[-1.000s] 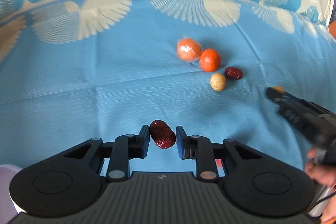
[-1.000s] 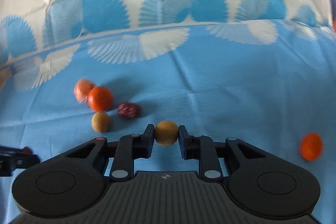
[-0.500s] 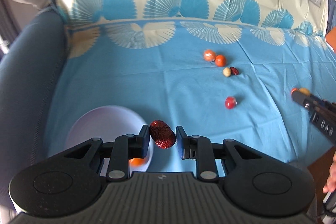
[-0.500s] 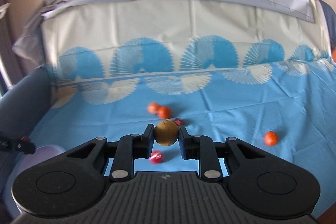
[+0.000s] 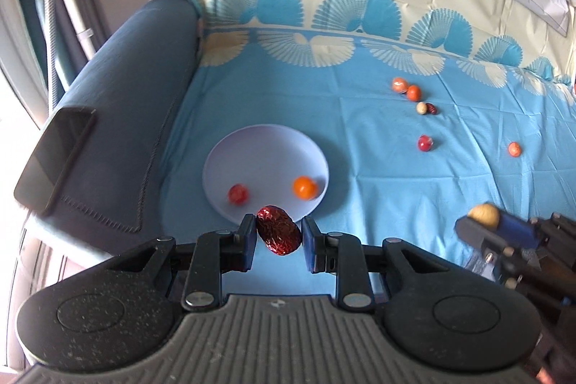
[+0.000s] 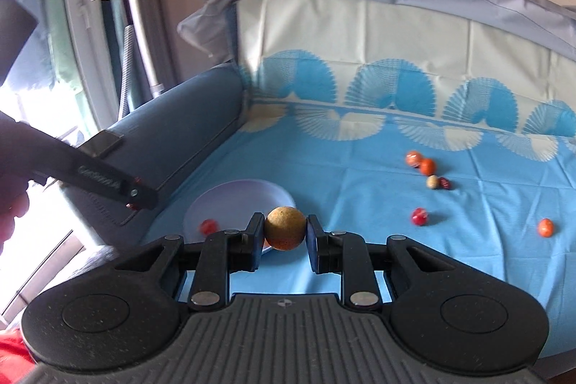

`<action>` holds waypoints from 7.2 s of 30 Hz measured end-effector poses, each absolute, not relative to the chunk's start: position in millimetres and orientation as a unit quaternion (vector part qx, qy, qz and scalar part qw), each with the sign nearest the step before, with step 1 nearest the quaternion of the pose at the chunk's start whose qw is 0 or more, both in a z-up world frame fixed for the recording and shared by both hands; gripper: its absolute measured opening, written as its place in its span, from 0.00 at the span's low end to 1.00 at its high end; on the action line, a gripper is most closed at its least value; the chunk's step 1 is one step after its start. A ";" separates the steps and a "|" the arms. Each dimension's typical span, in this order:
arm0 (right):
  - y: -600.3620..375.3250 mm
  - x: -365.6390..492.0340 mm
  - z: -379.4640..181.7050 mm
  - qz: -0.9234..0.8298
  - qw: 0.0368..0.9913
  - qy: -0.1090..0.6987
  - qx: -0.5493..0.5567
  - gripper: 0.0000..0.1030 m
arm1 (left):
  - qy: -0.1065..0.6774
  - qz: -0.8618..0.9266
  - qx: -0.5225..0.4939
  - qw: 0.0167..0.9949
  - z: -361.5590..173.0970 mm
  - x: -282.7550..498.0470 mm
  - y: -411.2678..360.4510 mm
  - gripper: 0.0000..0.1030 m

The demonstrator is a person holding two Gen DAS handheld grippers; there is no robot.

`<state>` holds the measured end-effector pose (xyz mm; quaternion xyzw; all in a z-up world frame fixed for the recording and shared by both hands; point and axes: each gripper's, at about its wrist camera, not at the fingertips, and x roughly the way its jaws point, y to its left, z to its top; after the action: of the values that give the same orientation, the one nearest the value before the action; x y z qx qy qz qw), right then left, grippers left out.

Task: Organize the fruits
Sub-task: 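Carry the jujube and tan fruit over the plate and release both, then withdraw both tools from the plate, then move both tools toward the remaining mandarins on the cloth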

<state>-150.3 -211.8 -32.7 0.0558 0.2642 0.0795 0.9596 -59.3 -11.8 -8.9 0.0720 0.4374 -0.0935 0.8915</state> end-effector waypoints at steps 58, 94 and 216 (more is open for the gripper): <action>-168.8 -136.9 -36.9 0.098 0.946 0.310 0.008 0.25 | 0.467 -0.091 0.034 0.879 -34.8 -44.2 30.5 0.28; -132.5 63.4 -142.0 0.158 0.910 0.383 -0.026 0.25 | 0.523 -0.079 0.071 0.846 -150.6 149.6 11.3 0.28; -569.9 66.5 -271.6 -0.372 0.852 0.327 0.172 0.99 | 0.537 -0.122 0.091 0.830 -212.1 327.7 -402.1 0.99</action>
<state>66.5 -569.9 -271.6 0.1719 0.3268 -0.3722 0.8516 327.7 -402.1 -212.1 0.0907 0.5368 -0.1219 0.8299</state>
